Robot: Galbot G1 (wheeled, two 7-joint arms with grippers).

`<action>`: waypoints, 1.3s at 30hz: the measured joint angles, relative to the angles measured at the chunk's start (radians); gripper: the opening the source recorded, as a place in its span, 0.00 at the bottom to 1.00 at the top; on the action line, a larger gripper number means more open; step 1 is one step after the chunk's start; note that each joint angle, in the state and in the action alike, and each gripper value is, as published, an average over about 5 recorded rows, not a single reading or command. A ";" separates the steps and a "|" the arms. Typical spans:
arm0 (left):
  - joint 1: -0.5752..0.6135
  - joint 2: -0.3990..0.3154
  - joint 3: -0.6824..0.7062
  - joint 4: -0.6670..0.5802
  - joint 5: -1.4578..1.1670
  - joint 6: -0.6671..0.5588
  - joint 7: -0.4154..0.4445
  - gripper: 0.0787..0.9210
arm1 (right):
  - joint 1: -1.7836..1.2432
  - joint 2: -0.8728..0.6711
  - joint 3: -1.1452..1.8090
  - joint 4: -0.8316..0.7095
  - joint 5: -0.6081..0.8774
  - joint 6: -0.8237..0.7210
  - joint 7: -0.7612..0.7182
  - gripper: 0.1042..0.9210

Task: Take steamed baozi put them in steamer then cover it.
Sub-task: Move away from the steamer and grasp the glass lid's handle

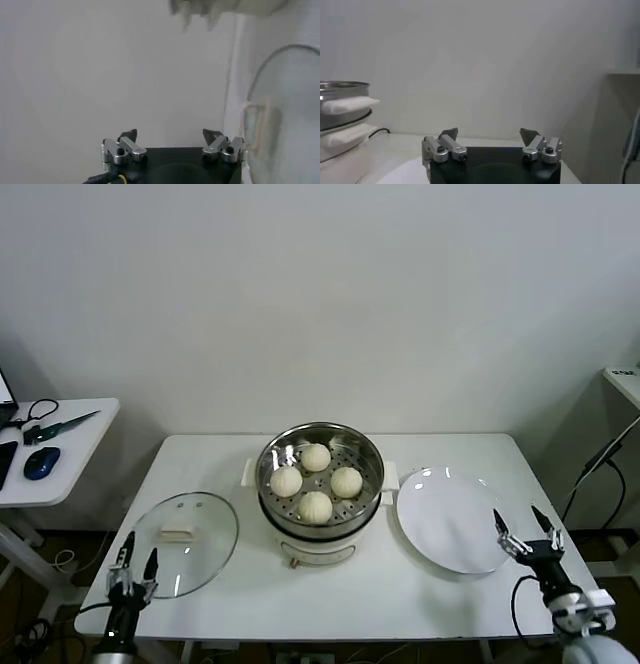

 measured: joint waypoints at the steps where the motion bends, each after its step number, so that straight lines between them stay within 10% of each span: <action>1: -0.009 0.005 0.002 0.020 0.018 -0.001 -0.003 0.88 | -0.014 0.011 0.005 0.006 -0.003 0.005 0.001 0.88; 31: -0.319 0.056 0.102 0.324 0.093 0.023 0.080 0.88 | -0.173 0.145 0.056 0.039 -0.036 0.084 0.004 0.88; 39: -0.344 0.057 0.116 0.354 0.090 0.031 0.087 0.68 | -0.171 0.147 0.051 0.033 -0.039 0.086 0.004 0.88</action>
